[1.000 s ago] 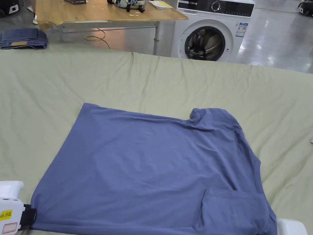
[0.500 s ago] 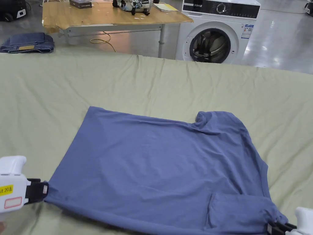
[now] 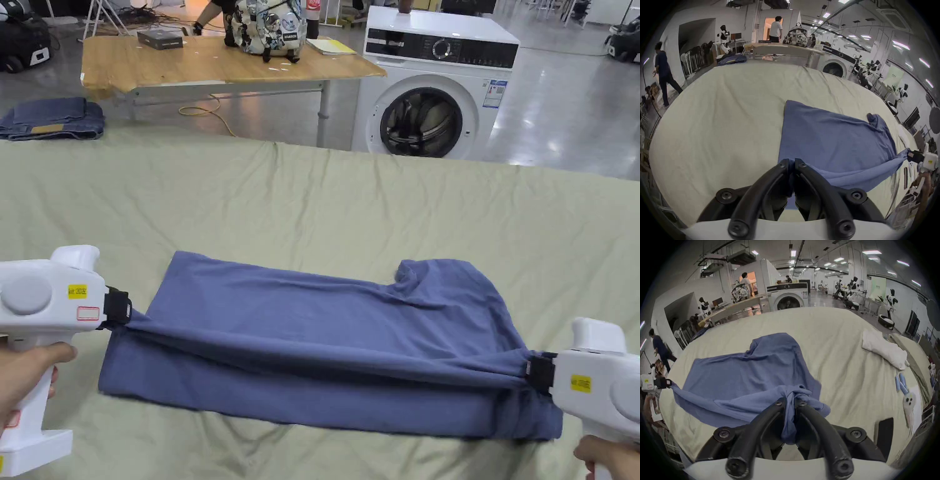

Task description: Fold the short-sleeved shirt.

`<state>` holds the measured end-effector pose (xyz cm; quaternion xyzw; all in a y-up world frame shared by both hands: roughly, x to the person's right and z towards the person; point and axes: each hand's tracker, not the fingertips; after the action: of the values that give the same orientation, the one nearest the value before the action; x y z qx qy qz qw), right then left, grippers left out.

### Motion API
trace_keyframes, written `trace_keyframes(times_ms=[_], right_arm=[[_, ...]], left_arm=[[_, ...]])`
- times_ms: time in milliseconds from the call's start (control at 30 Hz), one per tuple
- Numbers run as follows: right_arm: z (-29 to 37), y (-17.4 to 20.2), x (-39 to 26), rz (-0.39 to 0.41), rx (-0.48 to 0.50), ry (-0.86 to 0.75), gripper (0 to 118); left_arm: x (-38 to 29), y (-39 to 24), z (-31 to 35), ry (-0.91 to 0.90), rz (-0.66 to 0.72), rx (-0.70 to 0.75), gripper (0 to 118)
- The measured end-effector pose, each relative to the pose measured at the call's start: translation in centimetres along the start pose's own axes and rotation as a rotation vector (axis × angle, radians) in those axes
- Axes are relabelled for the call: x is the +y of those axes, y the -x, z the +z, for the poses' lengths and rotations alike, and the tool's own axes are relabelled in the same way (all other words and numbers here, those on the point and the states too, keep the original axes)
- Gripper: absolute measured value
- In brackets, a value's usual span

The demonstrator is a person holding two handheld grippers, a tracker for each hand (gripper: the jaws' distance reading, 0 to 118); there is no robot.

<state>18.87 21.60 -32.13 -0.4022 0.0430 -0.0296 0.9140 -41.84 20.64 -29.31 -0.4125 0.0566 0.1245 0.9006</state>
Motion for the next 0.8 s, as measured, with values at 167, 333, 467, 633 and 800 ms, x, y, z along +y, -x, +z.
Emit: trace_keyframes(times_ms=[167,333,467,633,800], right_arm=[[-5.3,0.3,1.5,-0.006,-0.031,0.096,8],[-8.0,0.6,1.4,0.007,-0.045,0.138,9],[-8.7,0.6,1.3,0.034,-0.062,0.117,29],[-6.9,1.1,1.4,0.06,-0.057,-0.007,76],[-3.0,3.1,0.5,0.058,-0.042,-0.22,76]], left_arm=[[1.6,-0.1,-4.8,0.06,-0.015,0.026,1],[1.0,-0.6,-7.3,0.107,-0.026,0.047,1],[0.5,0.2,-9.2,0.104,-0.007,0.053,8],[-0.3,-0.8,-6.1,0.016,0.014,0.012,61],[-1.0,-2.2,-2.3,-0.139,-0.034,-0.029,61]])
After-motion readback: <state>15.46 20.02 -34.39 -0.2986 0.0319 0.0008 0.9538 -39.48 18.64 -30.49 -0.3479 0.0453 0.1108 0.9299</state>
